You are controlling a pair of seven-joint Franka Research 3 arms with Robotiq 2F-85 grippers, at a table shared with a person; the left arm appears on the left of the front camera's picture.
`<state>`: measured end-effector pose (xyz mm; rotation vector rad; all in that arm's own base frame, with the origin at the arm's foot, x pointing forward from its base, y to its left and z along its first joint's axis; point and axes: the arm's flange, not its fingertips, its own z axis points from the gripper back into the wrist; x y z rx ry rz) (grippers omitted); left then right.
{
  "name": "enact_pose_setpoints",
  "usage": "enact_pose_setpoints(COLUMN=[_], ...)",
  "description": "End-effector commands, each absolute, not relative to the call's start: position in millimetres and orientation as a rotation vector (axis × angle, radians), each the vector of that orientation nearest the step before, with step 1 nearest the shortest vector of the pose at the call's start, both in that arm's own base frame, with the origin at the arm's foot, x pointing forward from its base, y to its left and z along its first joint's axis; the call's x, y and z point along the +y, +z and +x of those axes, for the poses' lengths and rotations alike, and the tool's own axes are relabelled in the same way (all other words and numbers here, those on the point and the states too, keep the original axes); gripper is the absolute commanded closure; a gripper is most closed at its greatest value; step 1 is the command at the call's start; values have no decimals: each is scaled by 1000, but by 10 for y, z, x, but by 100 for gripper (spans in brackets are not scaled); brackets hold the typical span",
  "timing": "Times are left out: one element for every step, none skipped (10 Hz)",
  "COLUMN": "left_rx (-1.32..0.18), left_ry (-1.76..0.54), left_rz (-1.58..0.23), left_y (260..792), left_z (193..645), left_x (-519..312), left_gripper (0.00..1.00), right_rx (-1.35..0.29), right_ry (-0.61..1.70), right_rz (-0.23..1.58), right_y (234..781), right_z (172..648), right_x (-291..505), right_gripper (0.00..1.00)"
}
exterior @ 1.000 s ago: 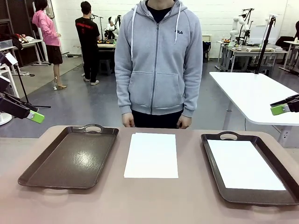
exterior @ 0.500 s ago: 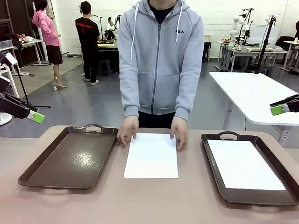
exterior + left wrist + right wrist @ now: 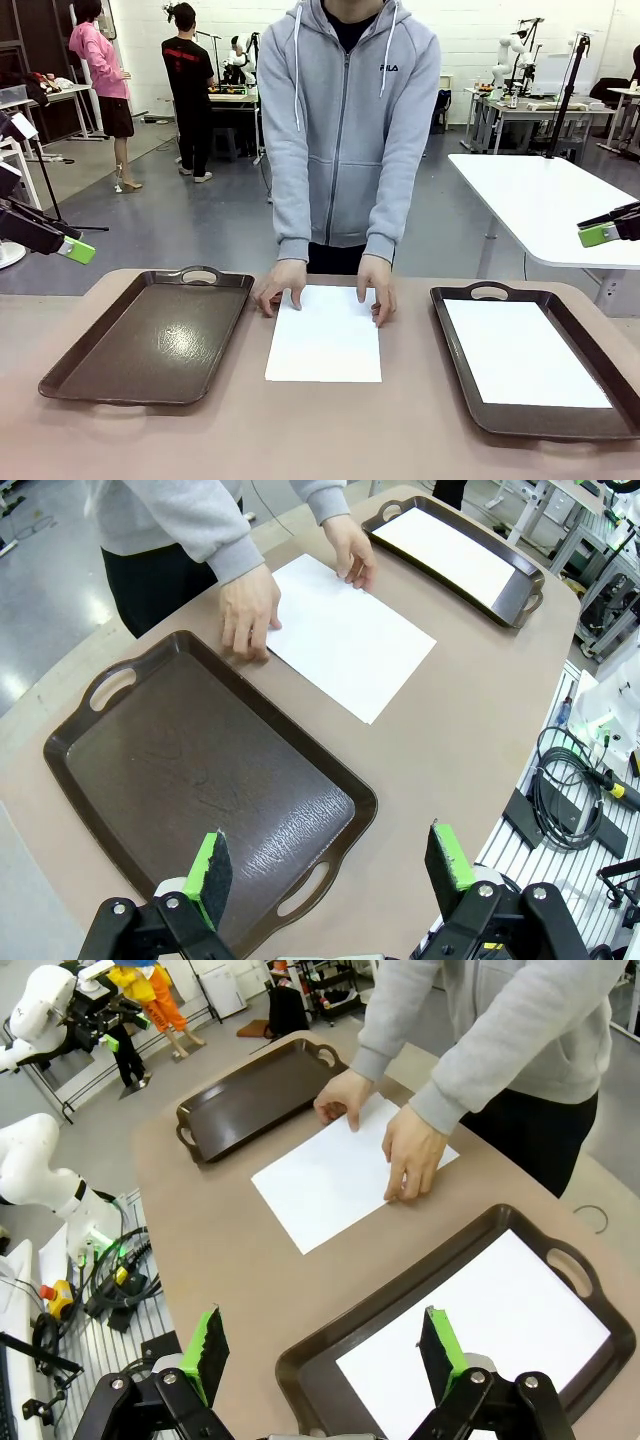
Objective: Sort the A4 documents.
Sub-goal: Receive the A4 Paper.
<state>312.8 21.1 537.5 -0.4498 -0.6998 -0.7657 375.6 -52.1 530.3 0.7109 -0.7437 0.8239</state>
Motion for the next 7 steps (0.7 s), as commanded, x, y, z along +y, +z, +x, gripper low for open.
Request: enact_pose_setpoints(left_rx=[-713, -713, -713, -713, -713, -713, -713], left_ry=[-786, -786, -786, -786, -786, -786, -786], left_rz=[-465, -465, -465, -465, -465, -465, -465], left_y=[5359, 5359, 5359, 5359, 5359, 5359, 5359], left_z=[3139, 3139, 3139, 3139, 3139, 3139, 3139], left_x=[230, 230, 230, 230, 230, 230, 230], left_gripper=[0, 0, 0, 0, 0, 0, 0], right_rx=[-744, -744, -744, -744, -744, -744, -744], right_ry=[829, 829, 829, 829, 829, 829, 829], right_rz=[712, 712, 712, 712, 712, 712, 712], right_y=[5307, 5307, 5307, 5307, 5307, 5307, 5307], right_z=[3757, 3757, 3757, 3757, 3757, 3757, 3757], right_x=[-506, -506, -506, -506, -506, -506, -506], right_gripper=[0, 0, 0, 0, 0, 0, 0])
